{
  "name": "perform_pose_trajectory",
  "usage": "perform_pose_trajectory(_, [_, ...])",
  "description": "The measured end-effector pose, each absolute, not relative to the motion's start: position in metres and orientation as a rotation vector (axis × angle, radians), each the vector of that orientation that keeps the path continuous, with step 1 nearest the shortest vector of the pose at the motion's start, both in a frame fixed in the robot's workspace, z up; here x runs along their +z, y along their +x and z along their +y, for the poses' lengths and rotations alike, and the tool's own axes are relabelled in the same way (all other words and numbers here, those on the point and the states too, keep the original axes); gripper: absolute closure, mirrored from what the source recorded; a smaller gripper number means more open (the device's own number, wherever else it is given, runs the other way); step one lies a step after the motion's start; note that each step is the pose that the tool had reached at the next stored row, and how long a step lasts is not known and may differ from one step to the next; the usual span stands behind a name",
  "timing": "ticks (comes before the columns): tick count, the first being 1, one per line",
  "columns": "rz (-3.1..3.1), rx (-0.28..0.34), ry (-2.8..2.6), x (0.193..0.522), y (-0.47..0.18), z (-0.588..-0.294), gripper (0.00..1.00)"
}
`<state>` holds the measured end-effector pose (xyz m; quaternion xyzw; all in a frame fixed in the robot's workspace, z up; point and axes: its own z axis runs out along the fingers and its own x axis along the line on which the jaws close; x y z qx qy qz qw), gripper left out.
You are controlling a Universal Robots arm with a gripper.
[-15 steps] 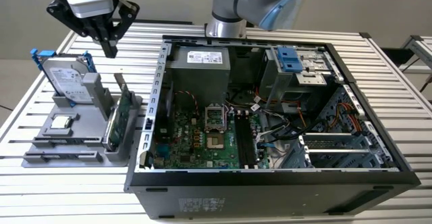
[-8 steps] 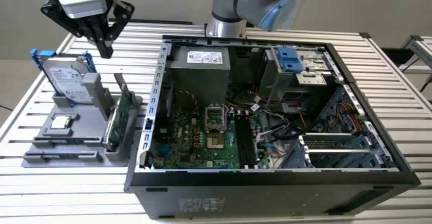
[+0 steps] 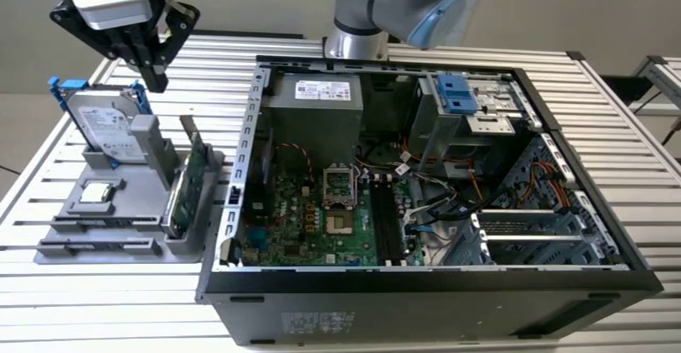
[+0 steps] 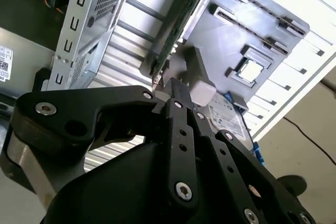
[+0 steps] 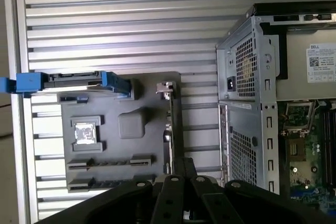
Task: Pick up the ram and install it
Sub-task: 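Reach for the ram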
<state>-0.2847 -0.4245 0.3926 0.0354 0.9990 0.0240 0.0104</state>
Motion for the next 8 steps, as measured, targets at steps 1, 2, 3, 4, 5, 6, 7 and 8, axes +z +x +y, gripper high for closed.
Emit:
perform_pose_trajectory(1, [3.118, 0.075, 0.11, 0.393, -0.286, -0.425, 1.0])
perform_pose_trajectory(2, [3.118, 0.075, 0.11, 0.393, -0.288, -0.425, 1.0])
perform_pose_trajectory(3, [3.118, 0.075, 0.11, 0.393, -0.289, -0.425, 1.0])
perform_pose_trajectory(4, [3.118, 0.075, 0.111, 0.393, -0.291, -0.426, 1.0])
perform_pose_trajectory(5, [3.118, 0.075, 0.11, 0.393, -0.293, -0.426, 1.0])
perform_pose_trajectory(6, [3.118, 0.075, 0.11, 0.393, -0.294, -0.426, 1.0])
perform_pose_trajectory(7, [3.118, 0.075, 0.11, 0.393, -0.296, -0.426, 1.0])
perform_pose_trajectory(8, [3.118, 0.075, 0.11, 0.393, -0.298, -0.427, 1.0])
